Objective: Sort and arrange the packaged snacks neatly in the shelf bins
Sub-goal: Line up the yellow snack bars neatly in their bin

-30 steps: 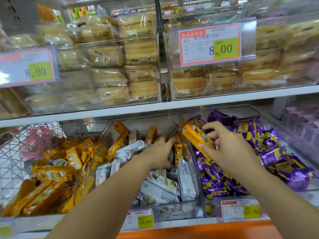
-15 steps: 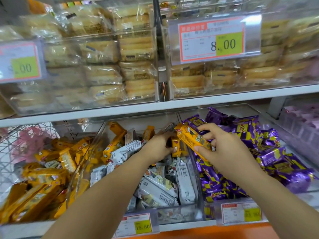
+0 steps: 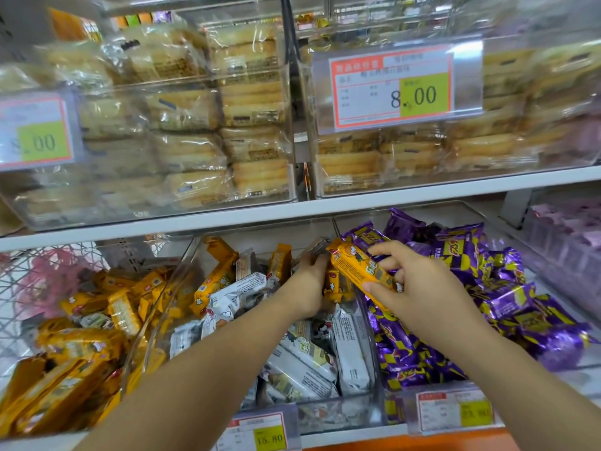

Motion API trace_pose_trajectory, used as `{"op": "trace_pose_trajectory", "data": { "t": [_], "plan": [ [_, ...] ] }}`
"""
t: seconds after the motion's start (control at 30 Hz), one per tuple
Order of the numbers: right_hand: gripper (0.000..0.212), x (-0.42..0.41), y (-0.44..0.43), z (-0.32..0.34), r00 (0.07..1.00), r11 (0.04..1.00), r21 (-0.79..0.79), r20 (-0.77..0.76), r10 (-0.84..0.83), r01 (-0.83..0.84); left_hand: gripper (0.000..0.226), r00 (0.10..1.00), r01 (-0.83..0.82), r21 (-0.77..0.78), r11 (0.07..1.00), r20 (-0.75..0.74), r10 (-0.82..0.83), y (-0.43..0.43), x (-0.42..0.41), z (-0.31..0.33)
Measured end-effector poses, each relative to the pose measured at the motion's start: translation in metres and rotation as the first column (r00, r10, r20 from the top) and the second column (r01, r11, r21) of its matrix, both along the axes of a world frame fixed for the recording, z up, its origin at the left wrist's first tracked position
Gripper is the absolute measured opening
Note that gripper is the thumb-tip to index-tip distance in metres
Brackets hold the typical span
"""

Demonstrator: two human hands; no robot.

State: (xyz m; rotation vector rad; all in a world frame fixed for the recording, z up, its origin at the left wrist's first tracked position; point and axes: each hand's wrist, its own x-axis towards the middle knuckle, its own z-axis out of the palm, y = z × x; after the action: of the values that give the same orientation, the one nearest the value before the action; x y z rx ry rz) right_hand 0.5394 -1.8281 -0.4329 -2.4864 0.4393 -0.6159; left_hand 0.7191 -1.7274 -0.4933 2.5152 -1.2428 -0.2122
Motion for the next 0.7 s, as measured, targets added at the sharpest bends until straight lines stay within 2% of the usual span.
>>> {"op": "trace_pose_trajectory", "data": {
  "t": [0.2, 0.3, 0.37, 0.47, 0.53, 0.6, 0.63, 0.7],
  "plan": [
    [0.046, -0.002, -0.004, 0.0, 1.0, 0.999, 0.027, 0.0, 0.016, -0.016, 0.062, 0.999, -0.01, -0.141, 0.99, 0.028, 0.014, 0.005, 0.006, 0.005],
    [0.045, -0.001, -0.003, 0.0, 1.0, 0.999, 0.035, 0.008, 0.013, -0.013, 0.053, 0.999, -0.013, -0.193, 0.981, 0.026, 0.019, 0.007, 0.005, 0.008],
    [0.044, 0.0, -0.001, -0.001, 1.0, 0.999, 0.04, 0.021, 0.007, -0.008, 0.048, 0.999, -0.028, -0.23, 0.973, -0.035, 0.02, 0.005, 0.006, 0.007],
    [0.042, 0.003, 0.0, -0.002, 0.999, 0.999, 0.043, 0.05, -0.003, 0.001, 0.052, 0.974, -0.112, -0.28, 0.953, -0.221, 0.049, 0.004, 0.005, 0.008],
    [0.041, 0.006, 0.001, -0.001, 0.998, 0.999, 0.045, 0.067, 0.001, -0.004, 0.055, 0.892, -0.218, -0.294, 0.931, -0.447, 0.068, 0.004, 0.0, 0.012],
    [0.043, 0.009, 0.001, -0.001, 0.997, 0.999, 0.05, 0.081, 0.005, -0.009, 0.056, 0.715, -0.331, -0.314, 0.89, -0.699, 0.02, 0.002, -0.01, 0.016],
    [0.043, 0.009, 0.002, 0.0, 0.996, 0.999, 0.047, 0.085, 0.003, -0.007, 0.057, 0.649, -0.377, -0.322, 0.868, -0.761, -0.001, 0.0, -0.014, 0.017],
    [0.044, 0.01, 0.003, 0.0, 0.996, 0.999, 0.045, 0.087, 0.002, -0.006, 0.056, 0.574, -0.463, -0.331, 0.822, -0.819, -0.006, -0.006, -0.018, 0.017]
  ]
}}
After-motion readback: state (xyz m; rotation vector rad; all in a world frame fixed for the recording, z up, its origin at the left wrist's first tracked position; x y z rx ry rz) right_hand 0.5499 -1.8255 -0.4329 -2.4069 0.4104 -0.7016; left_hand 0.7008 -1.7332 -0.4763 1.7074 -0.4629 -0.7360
